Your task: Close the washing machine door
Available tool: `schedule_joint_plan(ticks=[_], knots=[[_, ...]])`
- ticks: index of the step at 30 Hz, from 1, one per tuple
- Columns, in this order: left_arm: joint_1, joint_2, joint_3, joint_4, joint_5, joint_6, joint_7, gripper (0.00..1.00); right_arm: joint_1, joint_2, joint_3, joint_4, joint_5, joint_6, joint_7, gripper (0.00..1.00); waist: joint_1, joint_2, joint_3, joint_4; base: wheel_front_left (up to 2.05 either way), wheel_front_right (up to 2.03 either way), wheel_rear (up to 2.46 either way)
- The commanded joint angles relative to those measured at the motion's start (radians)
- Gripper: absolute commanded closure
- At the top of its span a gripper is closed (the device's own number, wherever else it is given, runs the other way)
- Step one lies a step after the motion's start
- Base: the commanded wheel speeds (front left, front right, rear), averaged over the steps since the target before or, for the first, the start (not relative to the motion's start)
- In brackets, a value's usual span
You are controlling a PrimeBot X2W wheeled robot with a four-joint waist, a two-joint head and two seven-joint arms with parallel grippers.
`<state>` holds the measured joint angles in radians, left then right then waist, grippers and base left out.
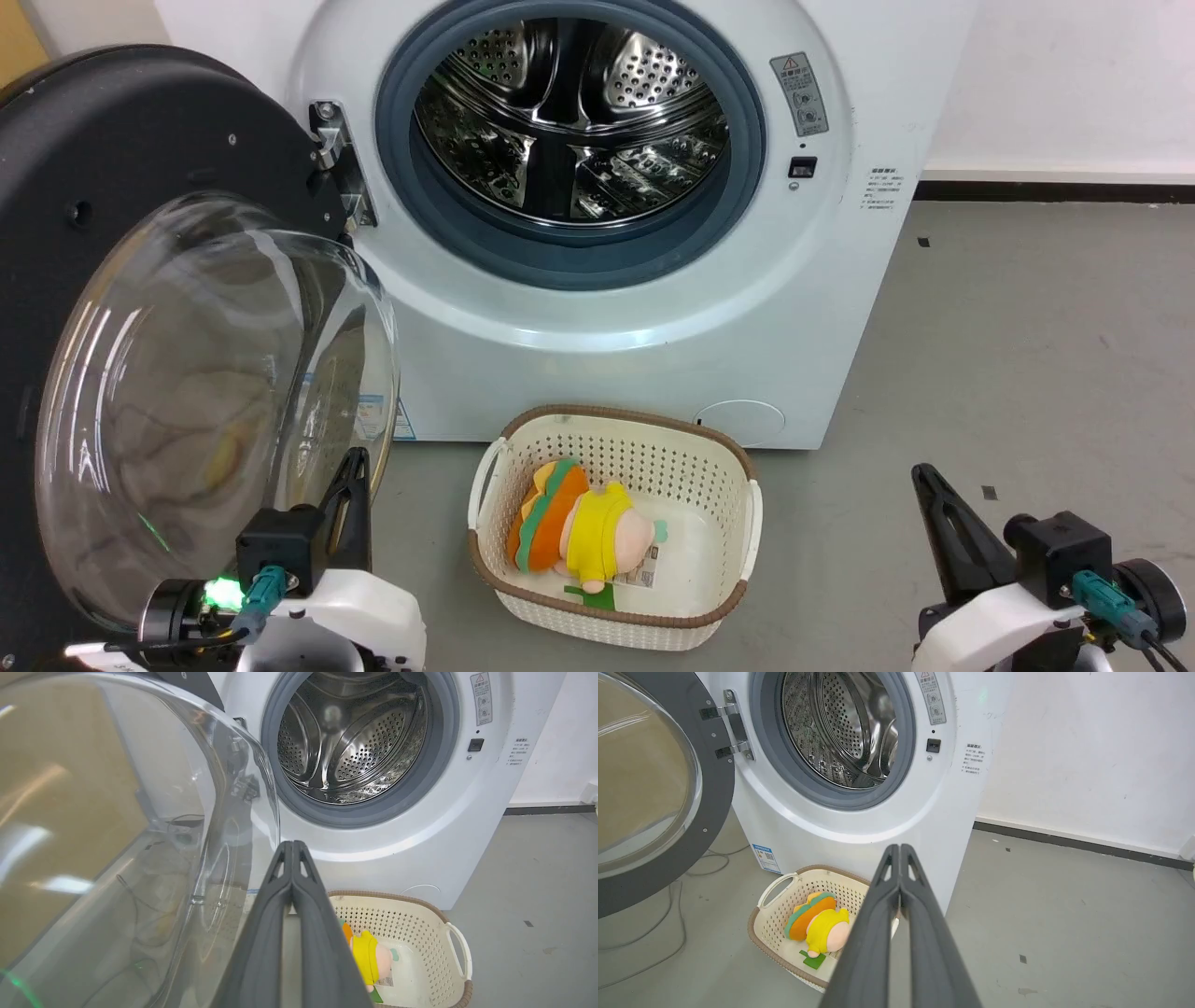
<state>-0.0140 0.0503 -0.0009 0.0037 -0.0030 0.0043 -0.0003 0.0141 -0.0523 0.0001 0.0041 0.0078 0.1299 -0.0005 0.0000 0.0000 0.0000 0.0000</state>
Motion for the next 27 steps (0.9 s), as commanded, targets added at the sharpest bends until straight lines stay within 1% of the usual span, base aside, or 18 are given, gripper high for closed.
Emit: schedule_joint_plan(ticks=[1,13,14,27], knots=[[0.014,0.000,0.001,-0.004,0.003,-0.004,0.000,1.00,-0.014,0.002,0.000,-0.004,-0.008,0.001,0.000,1.00,0.0000,0.0000,0.000,0.000,0.00,0.00,0.00],[0.014,0.000,0.001,-0.004,0.003,-0.004,0.000,1.00,-0.014,0.002,0.000,-0.004,-0.008,0.001,0.000,1.00,0.0000,0.0000,0.000,0.000,0.00,0.00,0.00],[0.000,0.000,0.000,0.000,0.000,0.000,0.000,0.00,0.000,0.000,0.000,0.000,0.000,0.000,0.000,0.00,0.0000,0.0000,0.000,0.000,0.00,0.00,0.00],[-0.005,0.000,-0.013,0.002,-0.002,0.026,-0.022,0.00,-0.001,0.000,-0.015,0.001,0.017,0.000,-0.022,0.00,0.0000,0.0000,0.003,0.001,0.00,0.00,0.00]])
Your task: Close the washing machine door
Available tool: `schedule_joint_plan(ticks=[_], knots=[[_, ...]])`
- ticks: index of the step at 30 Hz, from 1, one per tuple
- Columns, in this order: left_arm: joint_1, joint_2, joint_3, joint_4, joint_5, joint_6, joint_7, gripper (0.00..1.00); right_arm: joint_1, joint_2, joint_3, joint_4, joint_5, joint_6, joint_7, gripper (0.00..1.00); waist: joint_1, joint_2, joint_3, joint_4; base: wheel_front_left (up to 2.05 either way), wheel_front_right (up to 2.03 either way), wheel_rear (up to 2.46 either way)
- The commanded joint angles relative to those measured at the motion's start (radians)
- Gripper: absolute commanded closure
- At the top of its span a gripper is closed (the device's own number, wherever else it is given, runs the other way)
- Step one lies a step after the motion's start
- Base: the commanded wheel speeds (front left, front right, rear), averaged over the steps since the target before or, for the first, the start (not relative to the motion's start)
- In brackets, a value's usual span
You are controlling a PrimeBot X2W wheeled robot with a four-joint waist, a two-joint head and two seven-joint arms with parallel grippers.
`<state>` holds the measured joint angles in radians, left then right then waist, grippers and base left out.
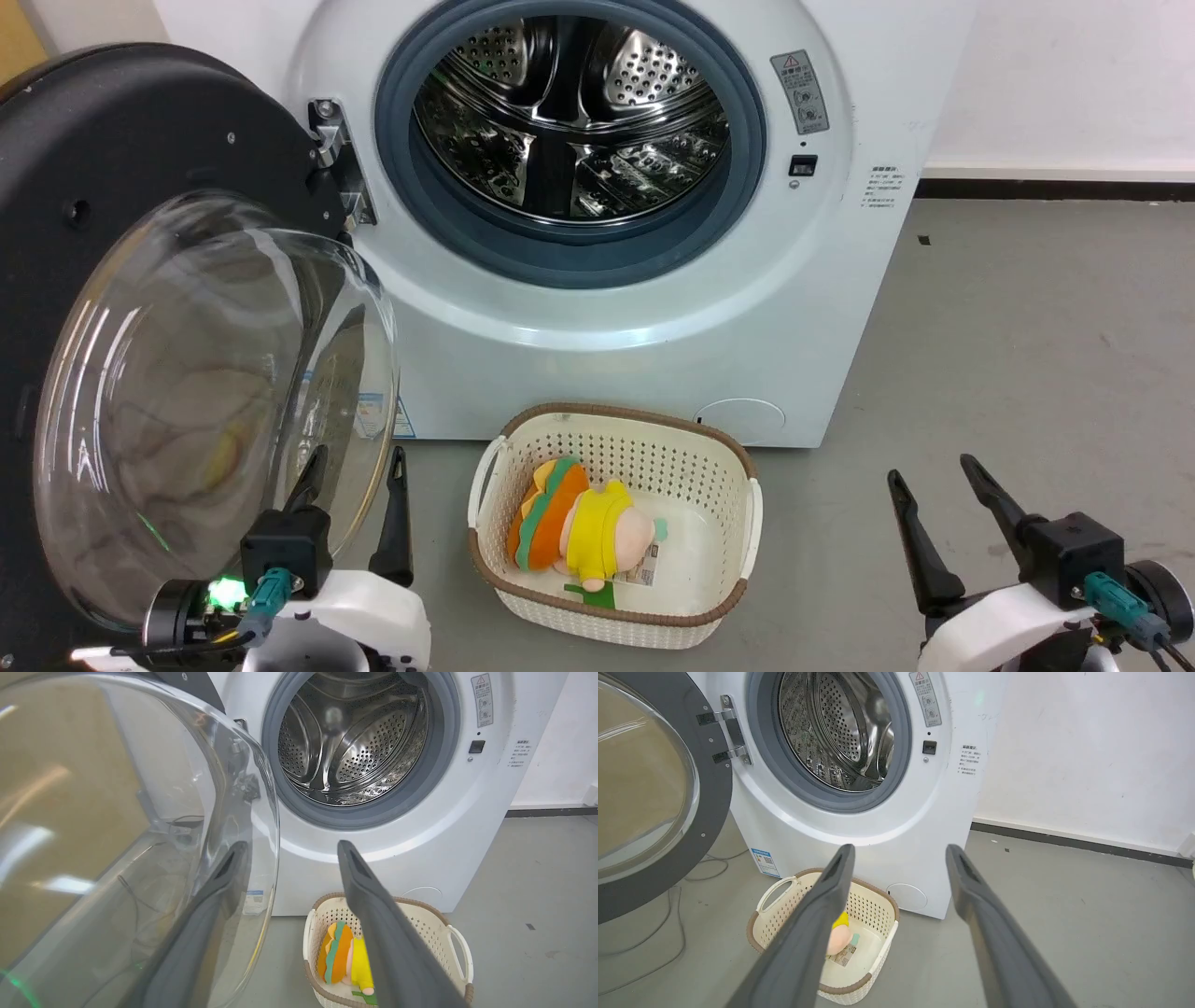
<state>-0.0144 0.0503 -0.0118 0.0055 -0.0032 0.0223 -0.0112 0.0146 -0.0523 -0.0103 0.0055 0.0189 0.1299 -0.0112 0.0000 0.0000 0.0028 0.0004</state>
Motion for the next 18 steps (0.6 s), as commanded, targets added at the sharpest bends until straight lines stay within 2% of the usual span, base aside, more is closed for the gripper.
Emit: schedule_joint_plan(ticks=[1,2,3,18], knots=[[-0.006,0.000,-0.004,0.000,-0.001,0.010,-0.013,0.56,-0.001,0.000,-0.006,0.000,0.008,0.000,-0.013,0.00,0.0000,0.0000,0.001,0.000,0.00,0.00,0.00],[-0.007,0.000,-0.005,-0.001,0.000,0.012,-0.015,0.98,-0.002,0.000,-0.008,0.000,0.010,0.000,-0.015,0.00,0.0000,0.0000,0.001,0.001,0.00,0.00,0.00],[-0.007,0.001,-0.007,-0.002,0.000,0.014,-0.017,1.00,-0.002,0.000,-0.009,0.000,0.011,0.000,-0.017,0.00,0.0000,0.0000,0.001,0.001,0.00,0.00,0.00],[-0.060,0.020,-0.019,-0.060,-0.002,0.033,-0.047,1.00,-0.007,0.000,-0.027,-0.003,0.032,0.000,-0.047,0.00,0.0000,0.0000,0.010,0.029,0.00,0.00,0.00]])
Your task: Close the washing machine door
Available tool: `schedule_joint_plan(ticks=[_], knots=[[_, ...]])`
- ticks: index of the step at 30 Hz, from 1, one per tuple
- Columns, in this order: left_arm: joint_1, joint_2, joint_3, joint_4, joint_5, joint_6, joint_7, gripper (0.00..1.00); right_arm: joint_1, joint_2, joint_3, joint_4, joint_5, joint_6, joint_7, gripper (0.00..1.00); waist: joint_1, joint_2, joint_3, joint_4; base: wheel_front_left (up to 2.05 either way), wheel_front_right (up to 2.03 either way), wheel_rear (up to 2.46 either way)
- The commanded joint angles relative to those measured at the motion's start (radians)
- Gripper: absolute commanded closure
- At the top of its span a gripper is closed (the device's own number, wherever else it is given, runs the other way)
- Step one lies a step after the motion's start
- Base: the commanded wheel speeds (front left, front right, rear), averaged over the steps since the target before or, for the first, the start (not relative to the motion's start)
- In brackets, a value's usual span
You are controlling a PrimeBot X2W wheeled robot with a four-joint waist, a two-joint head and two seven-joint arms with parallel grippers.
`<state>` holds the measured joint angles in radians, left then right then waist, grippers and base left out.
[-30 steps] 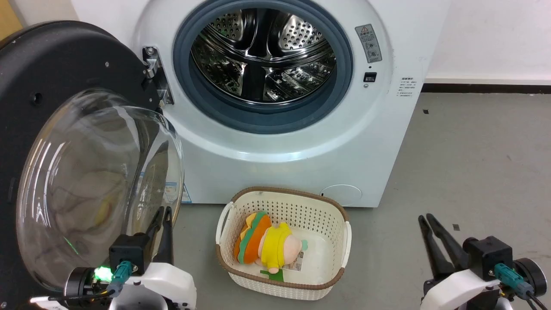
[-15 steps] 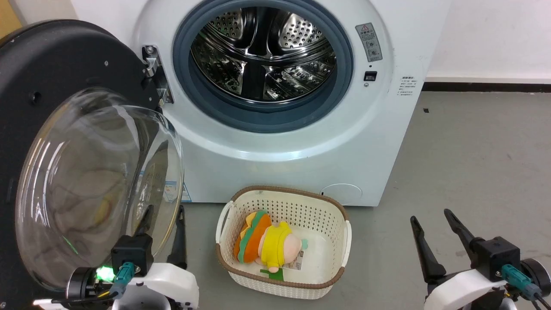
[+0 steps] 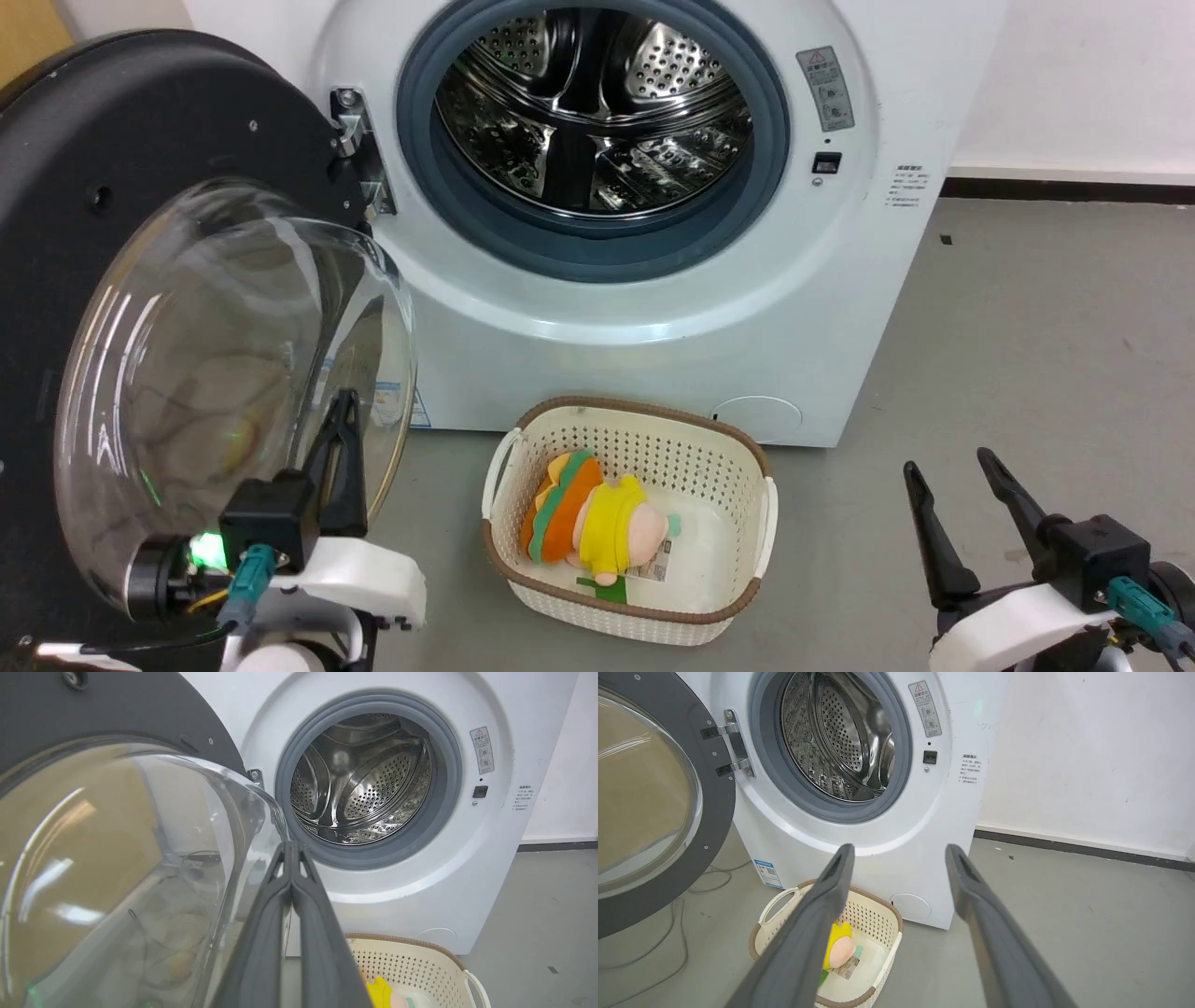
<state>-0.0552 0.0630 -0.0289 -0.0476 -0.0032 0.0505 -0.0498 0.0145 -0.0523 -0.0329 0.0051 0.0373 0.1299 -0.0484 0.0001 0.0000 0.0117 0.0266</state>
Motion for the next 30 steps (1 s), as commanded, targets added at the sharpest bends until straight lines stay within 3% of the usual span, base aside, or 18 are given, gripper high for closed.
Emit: schedule_joint_plan(ticks=[1,13,30], knots=[[-0.026,0.010,-0.002,-0.014,-0.002,0.006,-0.010,1.00,-0.007,0.000,-0.006,-0.003,0.015,0.000,-0.012,0.00,0.0000,0.0000,0.002,0.006,0.00,0.00,0.00],[-0.130,0.024,0.026,-0.117,-0.035,-0.004,-0.035,1.00,-0.017,0.001,-0.025,-0.001,0.026,0.000,-0.037,0.00,0.0000,0.0000,0.022,0.066,0.00,0.00,0.00],[-0.295,0.005,0.231,-0.196,-0.153,-0.096,-0.071,1.00,-0.028,0.001,-0.058,-0.001,0.036,0.000,-0.072,0.00,0.0000,0.0000,0.047,0.176,0.00,0.00,0.00]])
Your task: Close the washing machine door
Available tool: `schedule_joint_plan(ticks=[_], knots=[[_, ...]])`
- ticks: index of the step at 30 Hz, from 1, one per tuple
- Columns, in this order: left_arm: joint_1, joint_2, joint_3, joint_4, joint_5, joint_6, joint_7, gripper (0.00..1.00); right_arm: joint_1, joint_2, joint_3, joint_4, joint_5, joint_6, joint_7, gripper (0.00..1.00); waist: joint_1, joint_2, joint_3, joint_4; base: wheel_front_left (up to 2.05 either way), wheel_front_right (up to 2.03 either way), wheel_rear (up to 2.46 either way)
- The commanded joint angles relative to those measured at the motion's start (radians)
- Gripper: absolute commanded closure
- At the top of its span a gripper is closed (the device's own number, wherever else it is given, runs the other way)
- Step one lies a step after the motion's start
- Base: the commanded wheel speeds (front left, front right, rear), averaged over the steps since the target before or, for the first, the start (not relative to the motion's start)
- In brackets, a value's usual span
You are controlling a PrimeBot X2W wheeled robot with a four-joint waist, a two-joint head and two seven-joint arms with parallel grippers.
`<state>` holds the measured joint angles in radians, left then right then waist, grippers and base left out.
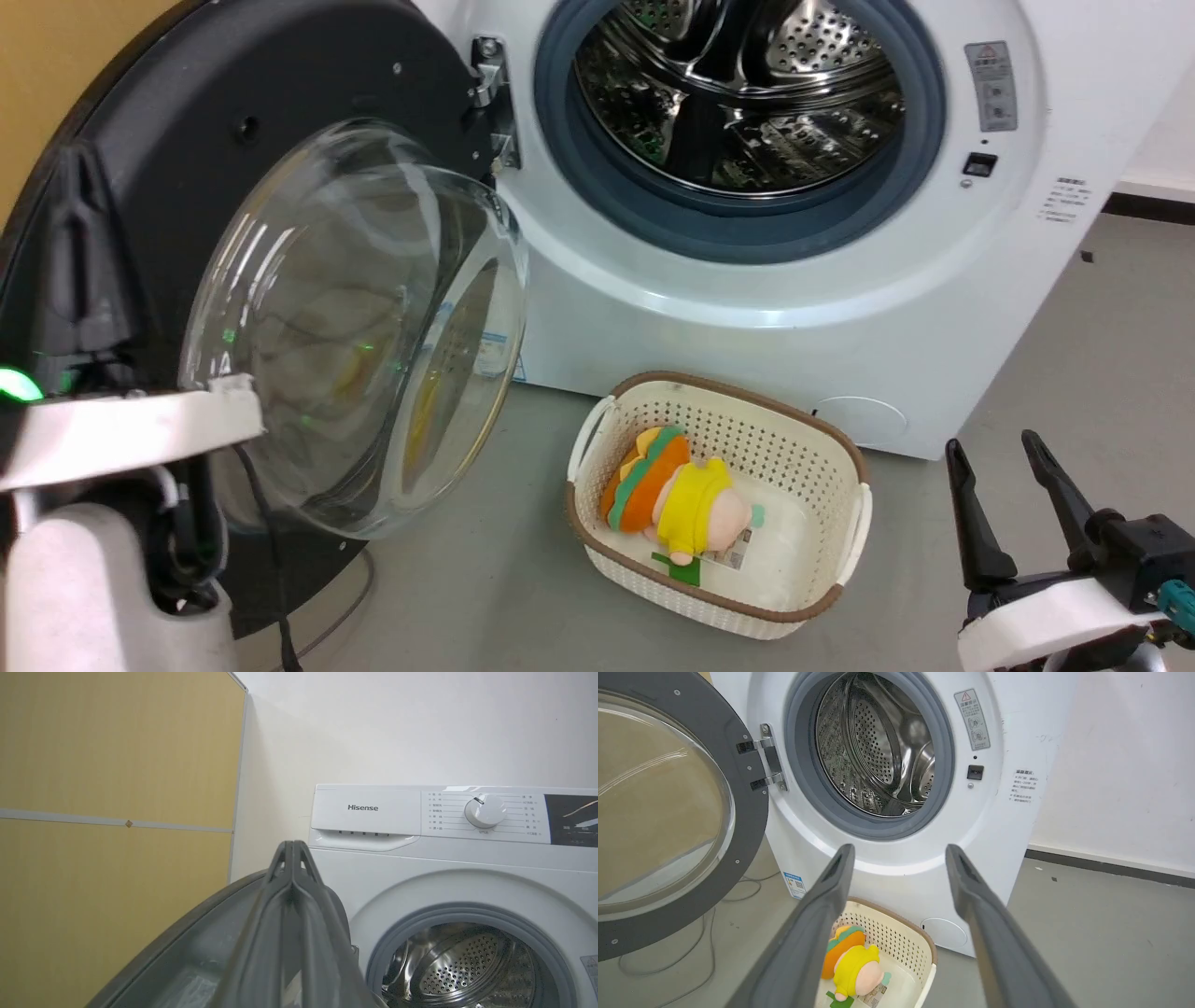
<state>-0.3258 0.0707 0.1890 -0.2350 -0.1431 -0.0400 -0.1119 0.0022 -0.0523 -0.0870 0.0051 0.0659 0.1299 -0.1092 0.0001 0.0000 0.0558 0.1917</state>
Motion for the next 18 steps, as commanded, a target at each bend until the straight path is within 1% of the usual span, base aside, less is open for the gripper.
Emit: schedule_joint_plan(ticks=[1,7,12,16,18], knots=[[-0.033,-0.005,0.028,-0.009,-0.027,-0.009,-0.011,1.00,-0.016,0.001,-0.006,-0.002,0.008,0.000,-0.013,0.00,-0.0001,0.0000,0.005,0.018,0.00,0.00,0.00],[-0.077,0.003,0.111,0.002,-0.101,-0.023,-0.023,1.00,-0.020,0.001,-0.017,-0.003,0.012,0.000,-0.026,0.00,-0.0001,0.0000,0.014,0.058,0.00,0.00,0.00],[-0.097,0.029,0.178,0.027,-0.175,-0.030,-0.034,1.00,-0.021,0.001,-0.026,-0.005,0.017,0.000,-0.036,0.00,-0.0001,0.0000,0.021,0.086,0.00,0.00,0.00],[-0.101,0.052,0.224,0.077,-0.253,-0.034,-0.042,1.00,-0.022,0.001,-0.032,-0.004,0.020,0.000,-0.045,0.00,-0.0001,0.0000,0.026,0.106,0.00,0.00,0.00],[-0.112,0.055,0.256,0.109,-0.312,-0.036,-0.045,1.00,-0.022,0.001,-0.035,-0.005,0.022,0.000,-0.049,0.00,-0.0001,0.0000,0.029,0.114,0.00,0.00,0.00]])
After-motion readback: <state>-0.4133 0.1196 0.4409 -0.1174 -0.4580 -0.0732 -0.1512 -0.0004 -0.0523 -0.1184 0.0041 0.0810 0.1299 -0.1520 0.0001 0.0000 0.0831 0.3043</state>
